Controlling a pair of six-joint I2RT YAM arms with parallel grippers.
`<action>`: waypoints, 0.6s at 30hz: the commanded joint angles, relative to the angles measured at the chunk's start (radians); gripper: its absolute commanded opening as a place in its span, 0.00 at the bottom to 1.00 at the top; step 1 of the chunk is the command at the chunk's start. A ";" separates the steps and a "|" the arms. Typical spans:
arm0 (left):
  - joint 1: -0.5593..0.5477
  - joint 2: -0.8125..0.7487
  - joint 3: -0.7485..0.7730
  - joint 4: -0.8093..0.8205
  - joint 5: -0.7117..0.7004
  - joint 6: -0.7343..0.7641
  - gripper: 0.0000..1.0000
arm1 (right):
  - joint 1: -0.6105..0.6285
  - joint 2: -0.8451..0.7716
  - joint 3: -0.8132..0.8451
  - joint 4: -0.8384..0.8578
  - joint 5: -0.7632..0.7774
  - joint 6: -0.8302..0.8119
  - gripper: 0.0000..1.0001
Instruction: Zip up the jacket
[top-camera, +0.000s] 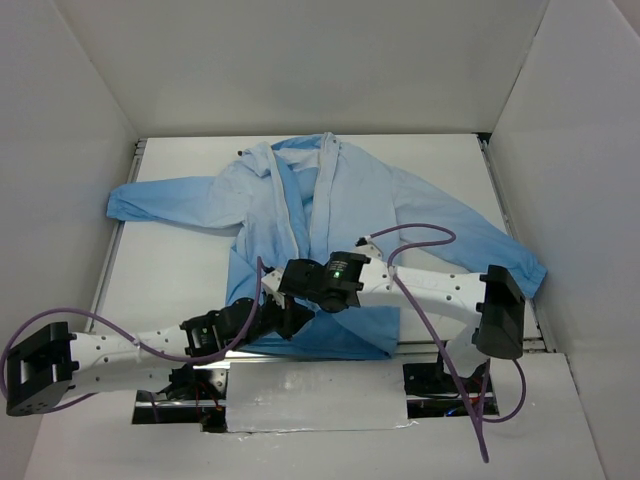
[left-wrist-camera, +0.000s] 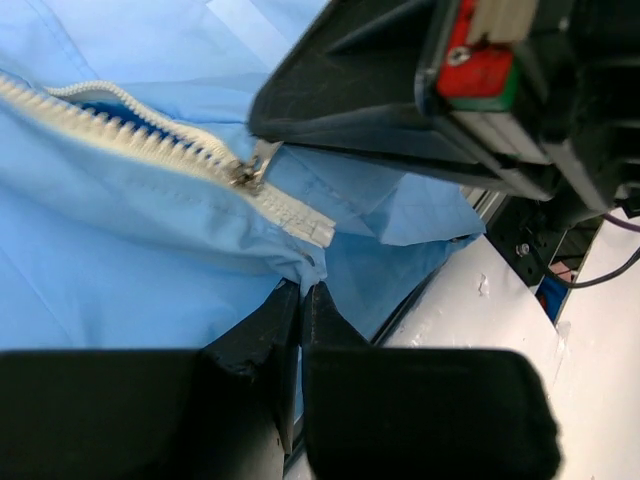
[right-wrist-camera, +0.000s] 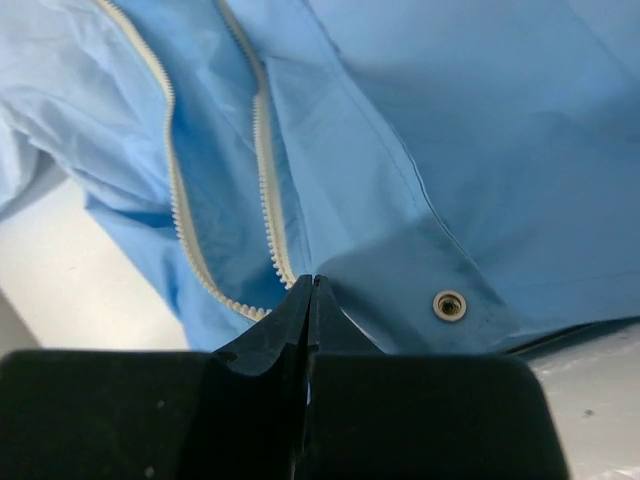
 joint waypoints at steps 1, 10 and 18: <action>-0.004 -0.023 0.005 0.035 -0.005 -0.015 0.00 | 0.009 -0.034 0.032 -0.126 0.076 0.033 0.00; -0.027 -0.001 -0.035 0.053 0.054 -0.036 0.00 | -0.141 -0.288 -0.015 0.254 0.086 -0.363 0.00; -0.041 -0.084 -0.067 0.038 0.042 -0.030 0.00 | -0.271 -0.382 -0.208 0.563 -0.166 -0.699 0.00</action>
